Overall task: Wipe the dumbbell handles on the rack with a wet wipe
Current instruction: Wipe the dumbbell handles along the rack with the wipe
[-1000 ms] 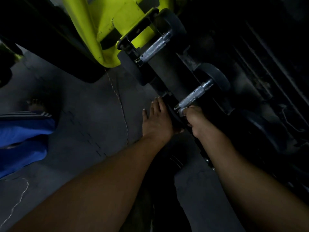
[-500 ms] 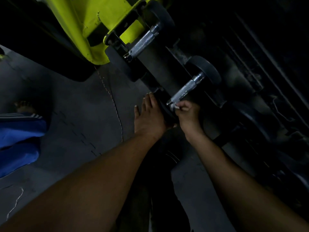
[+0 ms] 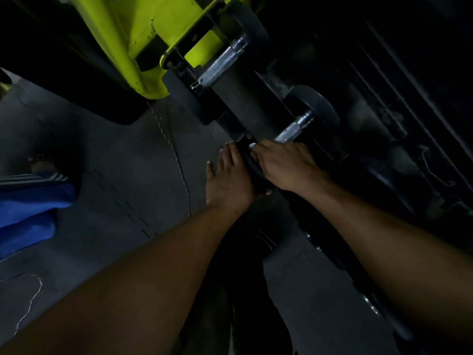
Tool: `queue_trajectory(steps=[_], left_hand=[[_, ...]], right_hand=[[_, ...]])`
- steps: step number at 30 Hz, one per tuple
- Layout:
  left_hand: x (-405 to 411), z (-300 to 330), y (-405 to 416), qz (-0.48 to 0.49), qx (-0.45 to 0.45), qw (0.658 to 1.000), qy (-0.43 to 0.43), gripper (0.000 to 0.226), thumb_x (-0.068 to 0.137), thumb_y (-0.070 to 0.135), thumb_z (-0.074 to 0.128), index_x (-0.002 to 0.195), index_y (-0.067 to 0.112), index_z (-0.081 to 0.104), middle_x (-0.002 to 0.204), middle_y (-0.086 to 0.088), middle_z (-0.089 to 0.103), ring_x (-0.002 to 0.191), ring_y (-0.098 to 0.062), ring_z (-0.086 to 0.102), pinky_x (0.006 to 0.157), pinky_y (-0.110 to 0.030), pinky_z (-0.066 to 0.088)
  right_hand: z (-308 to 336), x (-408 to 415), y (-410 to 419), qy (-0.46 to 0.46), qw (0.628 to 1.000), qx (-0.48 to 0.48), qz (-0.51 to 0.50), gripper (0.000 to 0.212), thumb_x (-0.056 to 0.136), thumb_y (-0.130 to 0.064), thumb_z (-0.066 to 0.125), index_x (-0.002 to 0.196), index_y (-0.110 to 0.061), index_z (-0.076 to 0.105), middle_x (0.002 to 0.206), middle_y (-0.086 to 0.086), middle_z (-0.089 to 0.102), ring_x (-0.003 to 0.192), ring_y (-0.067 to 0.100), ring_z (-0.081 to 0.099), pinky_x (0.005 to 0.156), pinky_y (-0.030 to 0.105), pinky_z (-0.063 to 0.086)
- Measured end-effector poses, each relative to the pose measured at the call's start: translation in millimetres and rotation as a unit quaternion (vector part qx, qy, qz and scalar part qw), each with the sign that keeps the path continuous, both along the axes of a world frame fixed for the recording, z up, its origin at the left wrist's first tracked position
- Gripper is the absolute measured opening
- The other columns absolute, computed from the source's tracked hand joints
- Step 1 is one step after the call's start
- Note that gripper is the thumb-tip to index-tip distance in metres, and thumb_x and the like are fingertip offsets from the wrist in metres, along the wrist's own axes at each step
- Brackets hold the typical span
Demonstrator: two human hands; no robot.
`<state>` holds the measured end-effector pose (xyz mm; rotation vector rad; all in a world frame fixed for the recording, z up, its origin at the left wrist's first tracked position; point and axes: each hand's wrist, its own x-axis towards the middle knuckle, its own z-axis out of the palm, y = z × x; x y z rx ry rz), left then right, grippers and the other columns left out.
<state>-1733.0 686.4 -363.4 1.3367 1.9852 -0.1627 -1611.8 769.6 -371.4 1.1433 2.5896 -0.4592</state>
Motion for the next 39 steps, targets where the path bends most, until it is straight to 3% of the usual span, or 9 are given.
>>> queue_trajectory(steps=[4, 9, 14, 17, 19, 24, 31, 36, 39], left_hand=[[2, 3, 0, -0.003, 0.003, 1.000, 0.010, 0.142, 0.065, 0.078, 0.074, 0.159, 0.007, -0.005, 0.170, -0.010, 0.002, 0.156, -0.024, 0.007, 0.126, -0.049, 0.007], [0, 3, 1, -0.012, -0.010, 1.000, 0.006, 0.141, 0.068, 0.077, 0.073, 0.159, 0.007, -0.008, 0.170, -0.010, -0.001, 0.157, -0.024, 0.004, 0.126, -0.050, 0.005], [-1, 0, -1, -0.016, -0.005, 1.000, 0.007, 0.139, 0.070, 0.076, 0.072, 0.159, 0.006, -0.009, 0.170, -0.011, -0.003, 0.157, -0.024, 0.003, 0.126, -0.051, 0.006], [-1, -2, -1, -0.016, -0.003, 1.000, 0.008, 0.139, 0.070, 0.077, 0.071, 0.159, 0.007, -0.009, 0.170, -0.011, -0.003, 0.157, -0.023, 0.002, 0.126, -0.052, 0.005], [0, -1, 0, -0.014, -0.006, 1.000, 0.004, 0.139, 0.070, 0.077, 0.071, 0.159, 0.007, -0.009, 0.170, -0.011, -0.004, 0.157, -0.023, 0.002, 0.126, -0.051, 0.004], [0, 1, 0, -0.011, -0.006, 1.000, 0.008, 0.141, 0.068, 0.076, 0.073, 0.159, 0.006, -0.009, 0.170, -0.011, -0.002, 0.157, -0.024, 0.004, 0.126, -0.050, 0.005], [-1, 0, -2, -0.019, 0.009, 1.000, 0.013, 0.141, 0.067, 0.075, 0.075, 0.159, 0.005, -0.004, 0.170, -0.012, 0.002, 0.156, -0.026, 0.009, 0.126, -0.052, 0.008], [-1, 0, -2, -0.021, 0.007, 1.000, 0.018, 0.142, 0.065, 0.077, 0.074, 0.159, 0.005, -0.005, 0.170, -0.013, 0.002, 0.156, -0.026, 0.009, 0.126, -0.051, 0.009], [-1, 1, -1, -0.019, 0.001, 1.000, 0.014, 0.141, 0.067, 0.076, 0.074, 0.159, 0.006, -0.006, 0.170, -0.012, 0.000, 0.156, -0.027, 0.009, 0.126, -0.050, 0.007]], right_hand=[[-1, -18, 22, -0.102, 0.993, -0.038, 0.044, 0.032, 0.100, -0.035, 0.036, 0.111, -0.019, 0.062, 0.112, 0.009, 0.067, 0.099, 0.033, 0.066, 0.072, 0.037, 0.043], [2, -51, 37, -0.257, 0.961, -0.098, 0.028, 0.034, 0.101, -0.026, 0.043, 0.124, -0.010, 0.062, 0.130, 0.015, 0.059, 0.117, 0.035, 0.058, 0.088, 0.042, 0.048], [-3, -45, 41, -0.155, 0.972, -0.175, -0.041, 0.025, 0.094, -0.022, 0.053, 0.112, -0.011, 0.066, 0.115, 0.020, 0.066, 0.102, 0.036, 0.064, 0.078, 0.034, 0.051], [4, -26, 26, -0.029, 0.996, -0.081, -0.010, 0.022, 0.095, -0.023, 0.050, 0.113, -0.018, 0.061, 0.097, 0.017, 0.068, 0.087, 0.039, 0.066, 0.063, 0.036, 0.045], [9, -18, 17, -0.008, 0.999, 0.001, 0.051, 0.021, 0.097, -0.023, 0.046, 0.115, -0.021, 0.058, 0.089, 0.013, 0.069, 0.078, 0.038, 0.068, 0.057, 0.035, 0.040], [15, -10, 29, -0.146, 0.982, 0.085, 0.083, 0.018, 0.093, -0.017, 0.052, 0.099, -0.017, 0.069, 0.092, 0.007, 0.069, 0.083, 0.030, 0.070, 0.060, 0.032, 0.036], [27, -14, 62, -0.322, 0.941, 0.065, 0.079, 0.021, 0.090, -0.016, 0.064, 0.110, -0.009, 0.065, 0.110, 0.011, 0.064, 0.096, 0.025, 0.066, 0.062, 0.032, 0.045], [25, -25, 63, -0.311, 0.949, -0.044, 0.008, 0.026, 0.091, -0.014, 0.062, 0.115, -0.005, 0.065, 0.116, 0.016, 0.064, 0.105, 0.031, 0.065, 0.075, 0.036, 0.049], [24, -35, 65, -0.265, 0.953, -0.143, -0.023, 0.019, 0.088, -0.016, 0.068, 0.104, -0.005, 0.071, 0.099, 0.011, 0.073, 0.085, 0.023, 0.069, 0.074, 0.029, 0.051]])
